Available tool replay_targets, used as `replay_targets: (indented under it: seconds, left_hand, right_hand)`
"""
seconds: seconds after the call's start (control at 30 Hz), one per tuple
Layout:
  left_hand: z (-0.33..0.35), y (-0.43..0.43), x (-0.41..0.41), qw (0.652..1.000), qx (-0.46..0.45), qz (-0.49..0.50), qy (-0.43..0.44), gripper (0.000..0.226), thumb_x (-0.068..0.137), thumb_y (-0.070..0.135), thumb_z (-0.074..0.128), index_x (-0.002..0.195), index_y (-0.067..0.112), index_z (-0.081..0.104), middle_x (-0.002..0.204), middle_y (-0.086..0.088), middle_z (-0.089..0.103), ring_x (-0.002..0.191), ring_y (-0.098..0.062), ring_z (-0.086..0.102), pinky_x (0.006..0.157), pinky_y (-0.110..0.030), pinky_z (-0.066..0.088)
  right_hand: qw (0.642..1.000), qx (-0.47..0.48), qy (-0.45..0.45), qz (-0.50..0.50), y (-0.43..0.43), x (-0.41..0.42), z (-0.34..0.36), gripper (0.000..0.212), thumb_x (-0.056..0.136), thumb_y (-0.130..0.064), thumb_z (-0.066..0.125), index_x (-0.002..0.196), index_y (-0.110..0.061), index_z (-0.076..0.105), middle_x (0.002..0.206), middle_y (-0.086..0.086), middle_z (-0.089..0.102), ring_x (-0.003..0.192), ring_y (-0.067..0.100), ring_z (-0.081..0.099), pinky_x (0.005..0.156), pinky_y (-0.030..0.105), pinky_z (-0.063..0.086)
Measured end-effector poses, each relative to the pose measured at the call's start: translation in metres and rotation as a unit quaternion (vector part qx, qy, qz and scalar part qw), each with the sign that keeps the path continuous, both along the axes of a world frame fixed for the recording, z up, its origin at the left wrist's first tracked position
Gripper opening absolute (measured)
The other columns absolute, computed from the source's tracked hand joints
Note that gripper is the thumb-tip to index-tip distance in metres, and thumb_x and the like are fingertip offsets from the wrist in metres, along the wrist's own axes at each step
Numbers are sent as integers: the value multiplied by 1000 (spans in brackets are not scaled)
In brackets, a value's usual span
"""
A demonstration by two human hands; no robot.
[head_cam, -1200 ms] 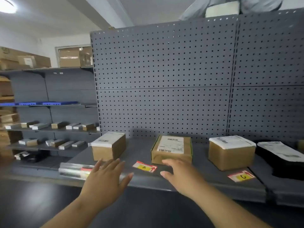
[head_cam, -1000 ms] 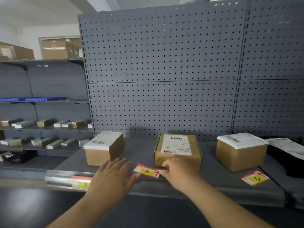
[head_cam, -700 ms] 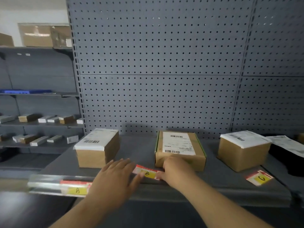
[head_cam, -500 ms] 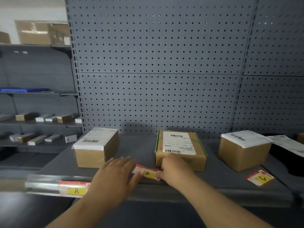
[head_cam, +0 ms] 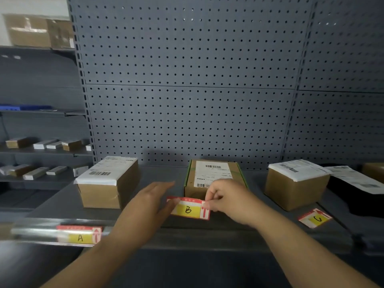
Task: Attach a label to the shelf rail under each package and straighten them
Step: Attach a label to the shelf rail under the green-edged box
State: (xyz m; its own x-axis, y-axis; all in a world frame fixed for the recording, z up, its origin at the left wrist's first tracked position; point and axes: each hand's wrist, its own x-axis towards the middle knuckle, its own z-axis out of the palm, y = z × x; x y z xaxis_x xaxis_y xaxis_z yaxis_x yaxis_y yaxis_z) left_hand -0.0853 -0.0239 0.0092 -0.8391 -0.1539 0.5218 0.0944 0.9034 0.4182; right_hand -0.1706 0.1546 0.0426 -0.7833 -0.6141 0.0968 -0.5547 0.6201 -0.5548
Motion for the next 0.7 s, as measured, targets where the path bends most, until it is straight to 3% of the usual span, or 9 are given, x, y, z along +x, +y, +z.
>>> replay_targets:
  seconds: [0.1, 0.17, 0.23, 0.33, 0.47, 0.7]
  left_hand:
    - [-1, 15, -9, 995, 86, -33, -30, 20, 83, 25, 63, 102, 27, 65, 87, 26, 58, 81, 7, 56, 67, -2, 41]
    - [-5, 23, -15, 989, 120, -49, -73, 11, 81, 22, 66, 85, 32, 67, 82, 16, 67, 77, 1, 61, 63, -6, 46]
    - [-8, 29, -21, 984, 138, -58, -93, 14, 79, 21, 68, 74, 34, 67, 82, 7, 71, 77, -6, 64, 70, -19, 52]
    - [-8, 40, -25, 983, 132, -66, -112, 11, 79, 21, 69, 72, 30, 68, 81, 3, 72, 76, -10, 65, 74, -29, 54]
    - [-11, 51, -29, 985, 112, -71, -114, 22, 78, 21, 70, 63, 36, 61, 73, 10, 68, 68, -5, 63, 62, -14, 49]
    - [-20, 55, -35, 988, 86, -84, -100, 29, 78, 20, 70, 62, 39, 56, 64, 21, 59, 66, 13, 55, 57, -6, 42]
  right_hand:
    - [1000, -12, -2, 8, 22, -4, 2, 21, 85, -20, 68, 73, -33, 58, 77, -13, 64, 75, 4, 60, 69, 20, 47]
    - [1000, -12, -1, 9, 34, -5, -1, 18, 86, -20, 68, 76, -32, 61, 77, -14, 65, 76, 3, 61, 71, 20, 47]
    - [1000, -9, 6, 10, 43, -7, -6, 16, 86, -21, 68, 77, -33, 62, 78, -13, 66, 77, 3, 61, 70, 19, 47]
    - [1000, 4, 18, 8, 56, -9, -11, 16, 86, -23, 68, 76, -34, 62, 80, -11, 67, 75, 2, 61, 69, 18, 48]
    - [999, 8, 34, 2, 67, -10, -17, 21, 86, -23, 68, 72, -37, 60, 79, -12, 65, 75, 3, 60, 71, 21, 49]
    - [998, -4, 61, -8, 73, -9, -28, 7, 88, -23, 65, 84, -29, 66, 83, -13, 64, 82, 4, 62, 73, 18, 49]
